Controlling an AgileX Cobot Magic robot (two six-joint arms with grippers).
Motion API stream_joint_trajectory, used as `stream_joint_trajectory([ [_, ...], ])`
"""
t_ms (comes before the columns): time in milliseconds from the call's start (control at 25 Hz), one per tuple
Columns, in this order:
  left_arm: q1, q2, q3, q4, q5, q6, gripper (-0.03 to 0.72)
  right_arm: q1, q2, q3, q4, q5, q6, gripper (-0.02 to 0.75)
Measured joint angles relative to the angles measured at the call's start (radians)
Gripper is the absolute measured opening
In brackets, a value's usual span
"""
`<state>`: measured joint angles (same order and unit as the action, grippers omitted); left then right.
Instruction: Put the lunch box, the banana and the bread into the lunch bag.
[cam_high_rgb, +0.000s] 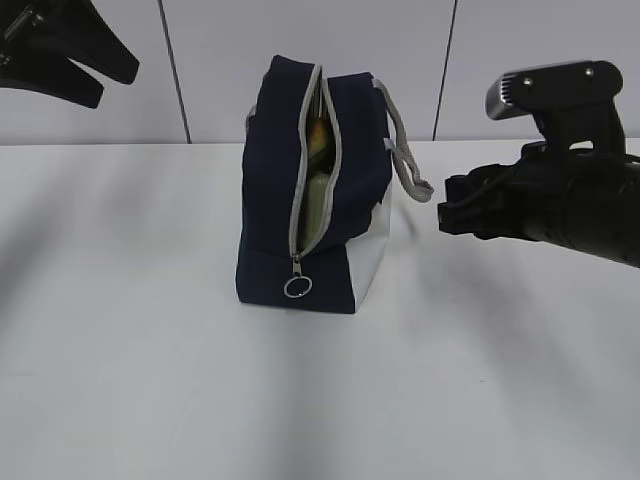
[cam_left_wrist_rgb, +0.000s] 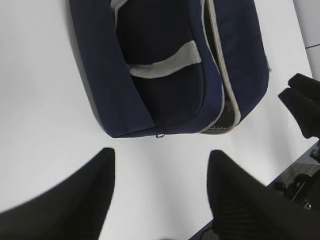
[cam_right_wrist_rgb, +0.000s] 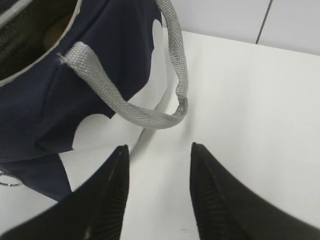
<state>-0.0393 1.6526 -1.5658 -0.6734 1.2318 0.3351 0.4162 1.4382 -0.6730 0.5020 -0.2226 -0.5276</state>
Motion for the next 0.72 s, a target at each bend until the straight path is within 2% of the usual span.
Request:
stream_joint_trajectory([
  [160, 0.0, 0.0, 0.0, 0.001, 0.001, 0.0, 0.414, 0.0, 0.021, 0.0, -0.046, -0.003, 0.033, 0.299],
  [320, 0.0, 0.0, 0.0, 0.001, 0.001, 0.0, 0.414, 0.029, 0.041, 0.0, -0.216, -0.003, 0.167, 0.299],
  [520, 0.0, 0.0, 0.0, 0.001, 0.0, 0.0, 0.414, 0.12, 0.09, 0.0, -0.473, -0.003, 0.335, 0.299],
  [720, 0.0, 0.0, 0.0, 0.003, -0.002, 0.0, 0.414, 0.161, 0.159, 0.0, -0.555, -0.013, 0.382, 0.299],
])
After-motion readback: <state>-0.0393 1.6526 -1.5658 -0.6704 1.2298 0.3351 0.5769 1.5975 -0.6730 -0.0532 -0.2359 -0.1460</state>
